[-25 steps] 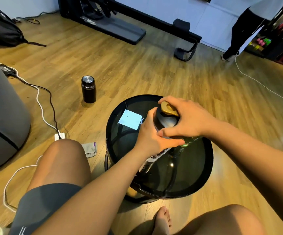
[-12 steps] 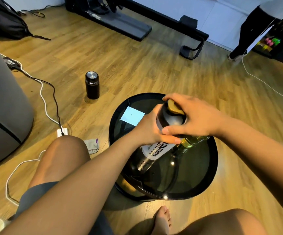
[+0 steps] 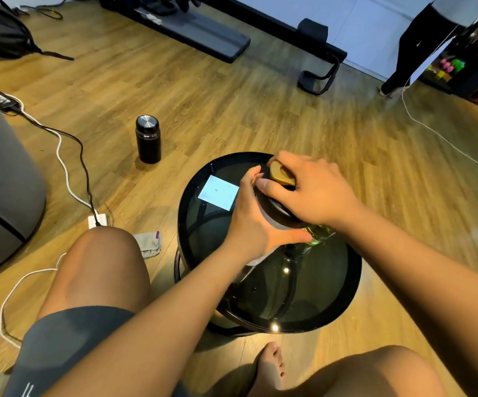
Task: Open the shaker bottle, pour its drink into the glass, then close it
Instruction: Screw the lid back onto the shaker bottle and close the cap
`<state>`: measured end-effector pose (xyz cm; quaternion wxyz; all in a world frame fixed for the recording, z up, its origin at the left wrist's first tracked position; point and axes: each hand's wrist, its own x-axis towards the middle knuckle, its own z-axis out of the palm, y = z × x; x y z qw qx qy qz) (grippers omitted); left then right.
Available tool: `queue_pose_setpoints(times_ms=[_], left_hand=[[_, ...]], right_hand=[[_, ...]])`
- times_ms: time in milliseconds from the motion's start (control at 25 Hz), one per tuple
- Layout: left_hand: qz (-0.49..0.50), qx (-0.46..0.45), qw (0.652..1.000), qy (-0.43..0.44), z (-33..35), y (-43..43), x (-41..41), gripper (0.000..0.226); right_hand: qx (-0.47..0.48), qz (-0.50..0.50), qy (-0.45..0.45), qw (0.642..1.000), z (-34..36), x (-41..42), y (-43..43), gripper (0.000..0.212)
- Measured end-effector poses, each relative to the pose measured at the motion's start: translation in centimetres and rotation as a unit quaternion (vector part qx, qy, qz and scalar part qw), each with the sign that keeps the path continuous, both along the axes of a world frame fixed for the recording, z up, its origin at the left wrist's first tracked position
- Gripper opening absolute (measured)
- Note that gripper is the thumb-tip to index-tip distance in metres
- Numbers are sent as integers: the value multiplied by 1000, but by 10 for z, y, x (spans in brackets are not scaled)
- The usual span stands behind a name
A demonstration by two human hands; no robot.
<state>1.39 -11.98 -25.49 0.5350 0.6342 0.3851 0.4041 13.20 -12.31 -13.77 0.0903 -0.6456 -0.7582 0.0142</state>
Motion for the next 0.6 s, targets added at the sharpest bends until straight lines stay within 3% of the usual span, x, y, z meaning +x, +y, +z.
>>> queue_pose_setpoints(times_ms=[120,200,440,600], left_hand=[[94,-5,996,-4,0,-16,7,123],[99,19,995,29,2,-11,5,112],[-60,30,993,93,7,16,-16,103],[-134,12,987,90,9,33,-19,103]], right_hand=[[9,-75,-4,997,-6,-13,3,48],[17,-85,8,996,-5,-14,1,48],[-5,29,23,999,21,9,1,49],[-25,48,57,997,20,16,-1,53]])
